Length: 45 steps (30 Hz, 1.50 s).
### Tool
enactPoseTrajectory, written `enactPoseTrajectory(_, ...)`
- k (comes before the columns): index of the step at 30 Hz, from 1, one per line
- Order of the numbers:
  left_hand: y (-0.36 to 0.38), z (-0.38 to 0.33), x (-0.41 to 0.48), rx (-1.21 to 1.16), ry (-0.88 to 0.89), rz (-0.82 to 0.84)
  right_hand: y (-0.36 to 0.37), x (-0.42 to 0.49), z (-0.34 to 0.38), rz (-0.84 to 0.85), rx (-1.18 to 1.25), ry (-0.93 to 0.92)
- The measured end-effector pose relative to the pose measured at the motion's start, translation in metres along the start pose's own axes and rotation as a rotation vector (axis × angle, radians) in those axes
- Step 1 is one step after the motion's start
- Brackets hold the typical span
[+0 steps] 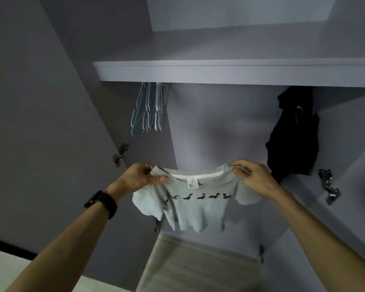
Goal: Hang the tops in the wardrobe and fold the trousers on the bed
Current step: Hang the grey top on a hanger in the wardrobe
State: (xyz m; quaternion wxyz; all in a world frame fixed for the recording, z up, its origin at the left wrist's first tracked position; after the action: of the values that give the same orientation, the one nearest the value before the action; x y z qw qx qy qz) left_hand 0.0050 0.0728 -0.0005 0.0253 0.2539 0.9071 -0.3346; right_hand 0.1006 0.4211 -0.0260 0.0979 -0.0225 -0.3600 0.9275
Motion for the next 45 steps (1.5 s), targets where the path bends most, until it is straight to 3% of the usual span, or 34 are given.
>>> enactPoseTrajectory(3,-0.003,0.006,-0.009,-0.005,-0.016,-0.066,0.022,-0.005,0.007,0.141,0.009,-0.057)
enactPoseTrajectory(7,-0.004,0.018,-0.019,-0.157,-0.072,-0.231,0.004,0.005,0.002,-0.114,0.131,0.012)
enactPoseTrajectory(12,0.028,-0.016,-0.021,-0.031,-0.016,-0.367,0.045,0.007,0.058,0.146,0.062,-0.222)
enactPoseTrajectory(20,0.049,-0.057,-0.028,-0.037,0.202,-0.233,0.063,0.015,0.113,0.286,0.041,-0.379)
enactPoseTrajectory(25,0.033,-0.063,-0.03,0.218,0.21,-0.313,0.076,0.019,0.127,0.363,0.056,-0.417)
enactPoseTrajectory(30,0.01,-0.067,-0.034,0.63,0.233,-0.458,0.09,0.037,0.143,0.337,0.047,-0.388)
enactPoseTrajectory(35,-0.031,-0.074,-0.022,0.775,0.276,-0.55,0.095,0.072,0.181,0.29,-0.022,-0.384)
enactPoseTrajectory(39,-0.071,-0.078,-0.02,0.944,0.424,-0.734,0.097,0.115,0.203,0.232,-0.054,-0.339)
enactPoseTrajectory(45,-0.139,-0.011,0.018,1.302,0.133,-0.646,0.115,0.213,0.185,0.043,0.02,0.001)
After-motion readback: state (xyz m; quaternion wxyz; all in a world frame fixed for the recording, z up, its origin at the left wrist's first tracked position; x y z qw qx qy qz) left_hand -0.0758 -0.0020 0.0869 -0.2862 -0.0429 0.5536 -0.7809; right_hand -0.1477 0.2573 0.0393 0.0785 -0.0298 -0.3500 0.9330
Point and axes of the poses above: each hand's wrist, its own x-axis towards the middle knuckle, its own y-axis out of the palm, z = x × y, the point moved 7 cm from there along x, towards the middle knuckle, and after that the axes turned 3 degrees about y, right-handed, at the moved point
